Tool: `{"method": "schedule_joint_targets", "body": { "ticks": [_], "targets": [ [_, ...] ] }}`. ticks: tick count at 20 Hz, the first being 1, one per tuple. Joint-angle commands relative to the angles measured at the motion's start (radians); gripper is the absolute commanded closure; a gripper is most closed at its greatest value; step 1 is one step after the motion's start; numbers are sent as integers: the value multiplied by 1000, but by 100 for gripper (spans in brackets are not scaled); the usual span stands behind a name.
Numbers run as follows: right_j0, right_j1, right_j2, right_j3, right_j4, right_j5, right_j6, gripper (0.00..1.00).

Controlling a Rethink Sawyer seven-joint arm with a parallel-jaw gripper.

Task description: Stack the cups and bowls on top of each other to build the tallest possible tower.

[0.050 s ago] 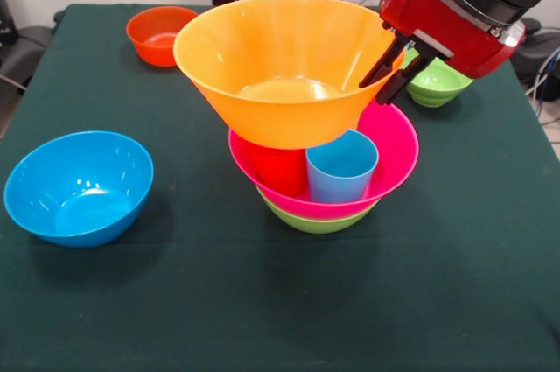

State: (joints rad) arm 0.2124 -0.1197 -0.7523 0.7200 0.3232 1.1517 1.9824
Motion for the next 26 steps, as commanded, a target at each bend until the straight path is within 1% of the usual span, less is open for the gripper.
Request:
{"method": "schedule_joint_targets", "body": {
  "ticks": [1, 5, 9, 11, 16, 20, 23, 26],
  "targets": [
    [1, -20, 128, 36, -79, 93, -120, 100],
    [-5, -17, 139, 31, -66, 116, -113, 100],
    [1, -28, 150, 68, -69, 65, -95, 100],
    [-3, -27, 158, 66, -64, 62, -91, 100],
    [-3, -18, 157, 42, -61, 104, -77, 100],
    [-12, -15, 166, 35, -65, 117, -110, 100],
    [-5, -35, 172, 74, -72, 119, -126, 100],
    [1, -51, 173, 97, -78, 146, -141, 100]
  ]
}}
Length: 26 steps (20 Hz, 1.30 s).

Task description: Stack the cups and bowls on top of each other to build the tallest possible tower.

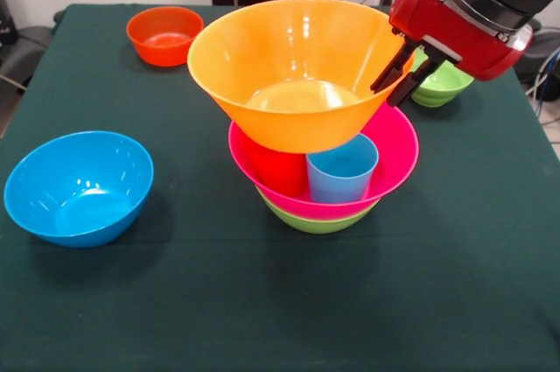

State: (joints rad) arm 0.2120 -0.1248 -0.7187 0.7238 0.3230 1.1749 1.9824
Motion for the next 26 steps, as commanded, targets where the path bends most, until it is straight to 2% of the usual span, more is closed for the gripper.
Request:
{"method": "schedule_joint_targets", "body": {
  "ticks": [1, 12, 26],
  "targets": [
    [3, -49, 139, 96, -80, 127, -146, 100],
    [0, -63, 157, 111, -93, 117, -154, 100],
    [4, -91, 197, 179, -100, 36, -124, 100]
  ]
}}
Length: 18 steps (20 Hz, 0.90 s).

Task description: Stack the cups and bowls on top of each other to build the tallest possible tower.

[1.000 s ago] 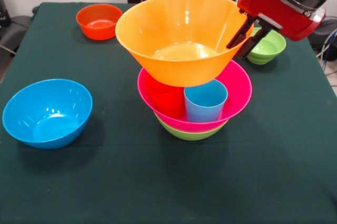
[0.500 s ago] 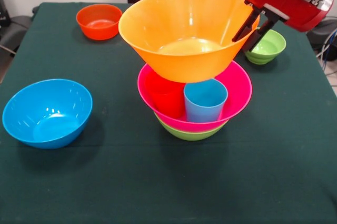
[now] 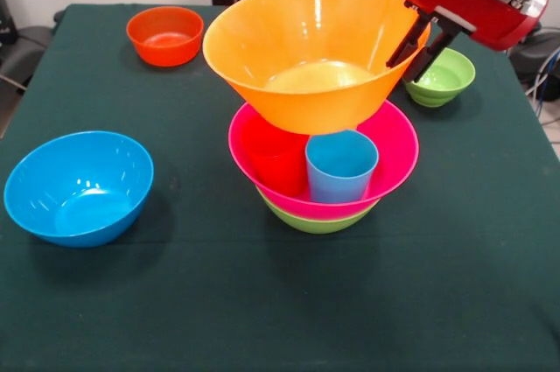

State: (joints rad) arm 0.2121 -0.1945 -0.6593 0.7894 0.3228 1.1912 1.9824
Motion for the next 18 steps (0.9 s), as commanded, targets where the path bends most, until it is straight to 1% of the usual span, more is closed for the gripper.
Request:
{"method": "schedule_joint_targets", "body": {
  "ticks": [1, 3, 7, 18],
  "targets": [
    [4, -23, 139, 119, -100, 11, -122, 100],
    [4, -23, 140, 121, -97, 3, -112, 100],
    [-2, -24, 159, 130, -89, -51, -112, 100],
    [2, -26, 168, 138, -92, -60, -84, 100]
  ]
}}
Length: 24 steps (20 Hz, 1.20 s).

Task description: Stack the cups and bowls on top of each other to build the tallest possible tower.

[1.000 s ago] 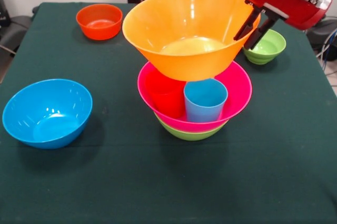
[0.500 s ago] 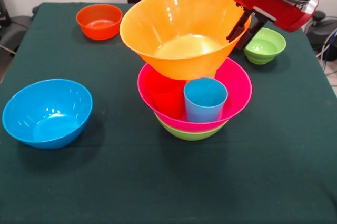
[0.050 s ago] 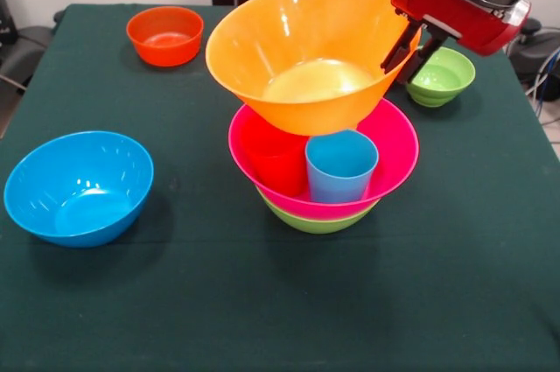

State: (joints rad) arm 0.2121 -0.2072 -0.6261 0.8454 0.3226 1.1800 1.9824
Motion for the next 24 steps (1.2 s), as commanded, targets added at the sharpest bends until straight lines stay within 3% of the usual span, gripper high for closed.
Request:
{"method": "schedule_joint_targets", "body": {
  "ticks": [1, 9, 24],
  "targets": [
    [1, -13, 134, 81, -93, -50, -83, 100],
    [-14, -11, 137, 57, -106, -32, -108, 100],
    [13, 8, 93, 31, -147, -5, -56, 100]
  ]
}}
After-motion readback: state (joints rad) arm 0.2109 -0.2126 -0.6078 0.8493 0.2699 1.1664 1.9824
